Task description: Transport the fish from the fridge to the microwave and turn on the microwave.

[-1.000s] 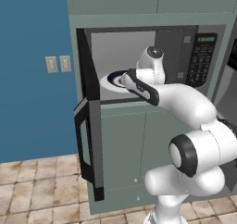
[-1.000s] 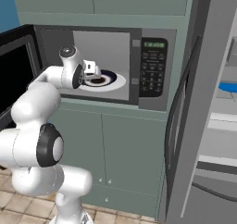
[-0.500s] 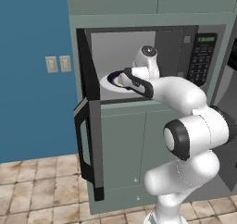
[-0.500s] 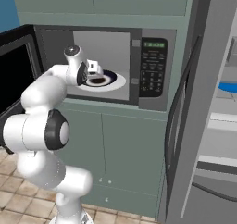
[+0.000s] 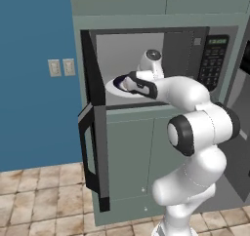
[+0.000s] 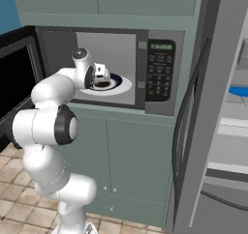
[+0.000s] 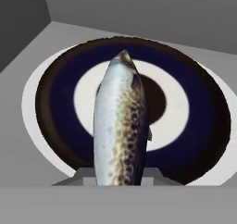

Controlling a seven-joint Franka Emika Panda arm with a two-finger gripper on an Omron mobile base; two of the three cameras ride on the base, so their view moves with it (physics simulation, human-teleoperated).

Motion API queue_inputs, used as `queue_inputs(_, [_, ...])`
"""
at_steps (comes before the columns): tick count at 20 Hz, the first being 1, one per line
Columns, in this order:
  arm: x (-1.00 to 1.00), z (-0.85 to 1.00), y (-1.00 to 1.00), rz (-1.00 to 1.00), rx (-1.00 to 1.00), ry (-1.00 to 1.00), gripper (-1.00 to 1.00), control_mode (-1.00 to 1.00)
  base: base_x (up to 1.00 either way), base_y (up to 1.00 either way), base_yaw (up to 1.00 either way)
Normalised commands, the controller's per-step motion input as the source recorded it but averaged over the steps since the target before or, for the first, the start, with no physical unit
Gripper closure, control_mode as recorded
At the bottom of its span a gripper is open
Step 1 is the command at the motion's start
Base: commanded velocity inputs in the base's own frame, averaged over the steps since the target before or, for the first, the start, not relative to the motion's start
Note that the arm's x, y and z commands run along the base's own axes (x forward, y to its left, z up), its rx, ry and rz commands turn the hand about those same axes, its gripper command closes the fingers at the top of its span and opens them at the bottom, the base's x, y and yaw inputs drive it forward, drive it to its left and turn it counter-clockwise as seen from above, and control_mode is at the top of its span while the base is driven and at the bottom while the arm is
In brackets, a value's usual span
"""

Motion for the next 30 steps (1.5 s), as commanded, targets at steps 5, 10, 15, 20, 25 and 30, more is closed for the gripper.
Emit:
queue_inputs(5, [0.31, -0.10, -0.02, 0.00, 0.00, 0.00, 1.00, -1.00, 0.00, 0.00, 0.00])
queue_inputs(10, [0.27, -0.06, -0.04, 0.00, 0.00, 0.00, 1.00, -1.00, 0.00, 0.00, 0.00])
queue_inputs(15, [0.21, -0.04, -0.01, 0.00, 0.00, 0.00, 1.00, -1.00, 0.00, 0.00, 0.00])
queue_inputs(20, [0.15, -0.09, 0.00, 0.00, 0.00, 0.01, 1.00, -1.00, 0.00, 0.00, 0.00])
queue_inputs(25, [0.03, -0.14, 0.00, 0.00, 0.00, 0.01, 1.00, -1.00, 0.00, 0.00, 0.00])
queue_inputs(30, [0.08, -0.13, 0.00, 0.00, 0.00, 0.00, 1.00, -1.00, 0.00, 0.00, 0.00])
